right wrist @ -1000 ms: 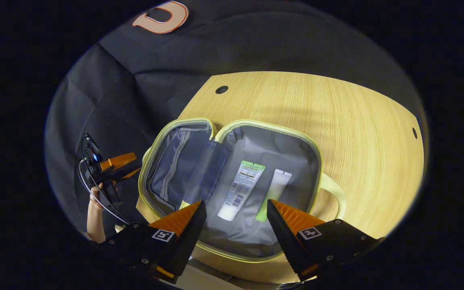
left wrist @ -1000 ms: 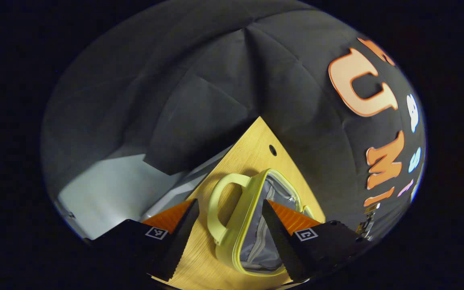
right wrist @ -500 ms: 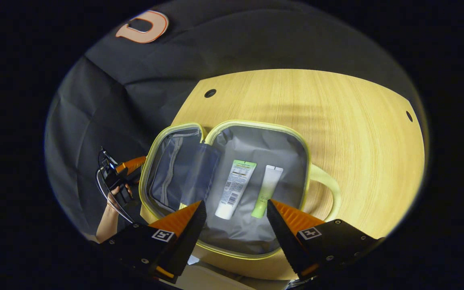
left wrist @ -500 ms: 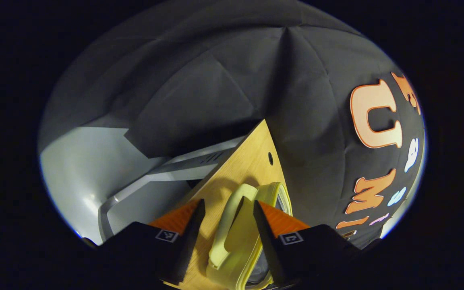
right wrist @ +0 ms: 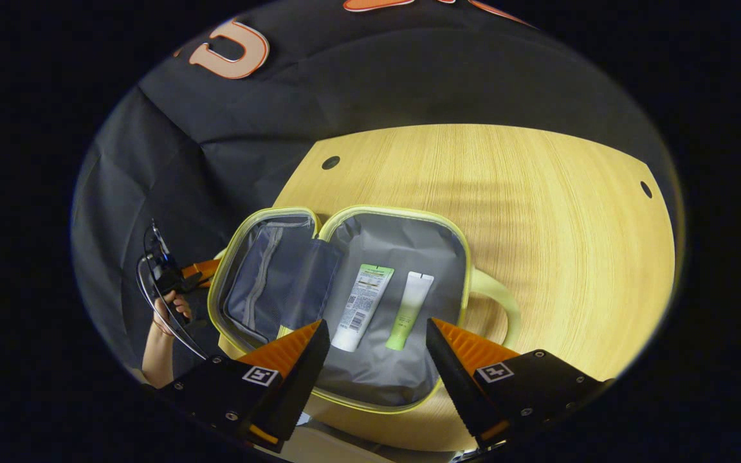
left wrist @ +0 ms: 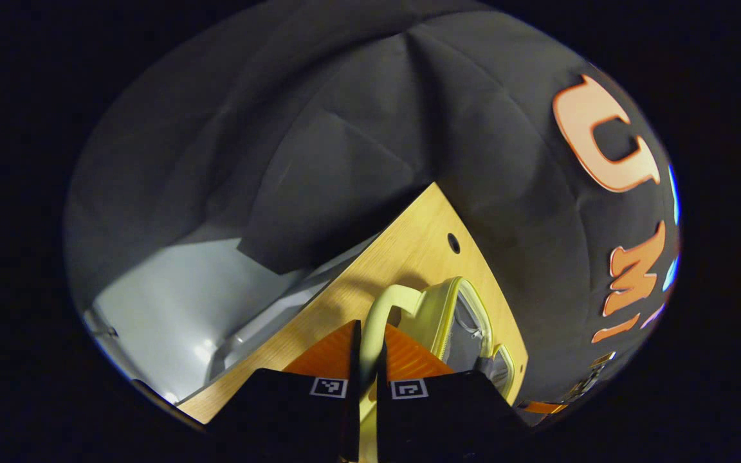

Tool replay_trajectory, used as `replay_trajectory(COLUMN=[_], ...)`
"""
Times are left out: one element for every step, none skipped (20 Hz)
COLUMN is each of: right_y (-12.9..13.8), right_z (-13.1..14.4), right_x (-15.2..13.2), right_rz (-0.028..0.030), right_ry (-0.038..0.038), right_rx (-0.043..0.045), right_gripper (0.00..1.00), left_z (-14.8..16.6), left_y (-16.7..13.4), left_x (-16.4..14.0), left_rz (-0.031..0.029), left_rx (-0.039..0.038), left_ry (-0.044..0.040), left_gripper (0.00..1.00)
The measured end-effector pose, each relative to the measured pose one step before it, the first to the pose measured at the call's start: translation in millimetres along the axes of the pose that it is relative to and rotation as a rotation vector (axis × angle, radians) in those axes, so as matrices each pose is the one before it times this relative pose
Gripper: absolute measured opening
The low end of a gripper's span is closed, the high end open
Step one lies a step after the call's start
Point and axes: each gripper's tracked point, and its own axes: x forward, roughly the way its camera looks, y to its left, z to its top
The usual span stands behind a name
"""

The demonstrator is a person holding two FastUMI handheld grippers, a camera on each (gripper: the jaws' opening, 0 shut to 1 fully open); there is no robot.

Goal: First open the suitcase, pack the skin care products into it, and then close the suitcase.

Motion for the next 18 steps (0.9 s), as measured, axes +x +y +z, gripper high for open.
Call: replay_trajectory(right_y=[-2.02,-2.98,-2.49,-2.71,-5.07,-6.6,-7.3,-7.91,-8.16,-9.17,-9.74,-11.83,-11.53,-12.57,-12.01,-12.53,-11.59,-13.2], right_z=[0.54,1.37,1.71,0.85,0.89,1.95,1.73,1.03,0.13,0.51,0.2,0.88,0.03,0.36,-1.85,-1.44,-1.4,-1.0], right_x=[-5.67,-5.13,-6.07,-7.75,-8.13,-8.48,-9.37,-9.33,-11.2,-10.1,-8.43,-8.85,-9.62,-8.95,-10.66,-9.1,-9.68,-10.38], right_rz=[0.00549,0.00587,0.01008,0.00997,0.00586,0.00303,0.00129,0.00086,0.00347,0.00312,-0.0012,-0.00499,-0.00657,-0.00616,-0.00966,-0.00687,-0.00553,-0.00759], right_ry=[-0.01176,-0.01312,-0.0137,-0.01672,-0.01702,-0.01976,-0.02162,-0.01711,-0.01518,-0.01376,-0.01508,-0.01455,-0.0157,-0.01438,-0.01582,-0.01359,-0.01129,-0.00916], right_rx=[-0.00439,-0.0007,-0.00027,-0.00181,-0.00517,-0.00922,-0.0095,-0.00746,-0.00434,-0.00344,-0.00163,-0.00109,0.00044,0.00089,0.00319,0.00337,0.00314,0.00307], right_gripper=[0.96,0.96,0.96,0.96,0.96,0.96,0.96,0.96,0.96,0.96,0.96,0.96,0.96,0.96,0.96,0.96,0.96,0.96], left_z=[6.64,6.54,7.37,6.86,3.87,2.85,3.57,2.79,3.61,1.56,0.89,2.2,4.77,5.89,4.45,1.48,2.31,-0.07], left_y=[-15.98,-15.03,-13.08,-14.02,-15.42,-21.14,-19.59,-18.17,-19.22,-20.66,-19.84,-18.47,-18.75,-19.9,-17.98,-18.58,-21.95,-22.31], left_x=[-11.75,-10.32,-12.23,-13.18,-13.64,-14.86,-13.4,-11.23,-11.18,-6.27,-6.29,-7.67,-10.37,-8.57,-9.59,-5.48,-5.49,-3.9], left_rz=[0.01035,0.00804,0.01778,0.03391,0.02791,0.01767,0.02121,0.02031,0.02223,0.01577,0.02058,0.01551,0.0078,0.00447,0.00336,0.00162,-0.0033,-0.00575], left_rx=[0.03936,0.03952,0.04068,0.03661,0.03633,0.04035,0.05205,0.06245,0.06041,0.06072,0.05756,0.05013,0.03452,0.02962,0.03042,0.02341,0.02637,0.02791], left_ry=[-0.01261,-0.01398,-0.01441,-0.01713,-0.0062,-0.01163,-0.01645,-0.01392,-0.0107,-0.01115,-0.00988,-0.00744,-0.01065,-0.01082,-0.00901,-0.00539,-0.00484,-0.00346], left_gripper=[0.1,0.1,0.1,0.1,0.1,0.1,0.1,0.1,0.1,0.1,0.1,0.1,0.1,0.1,0.1,0.09,0.1,0.1])
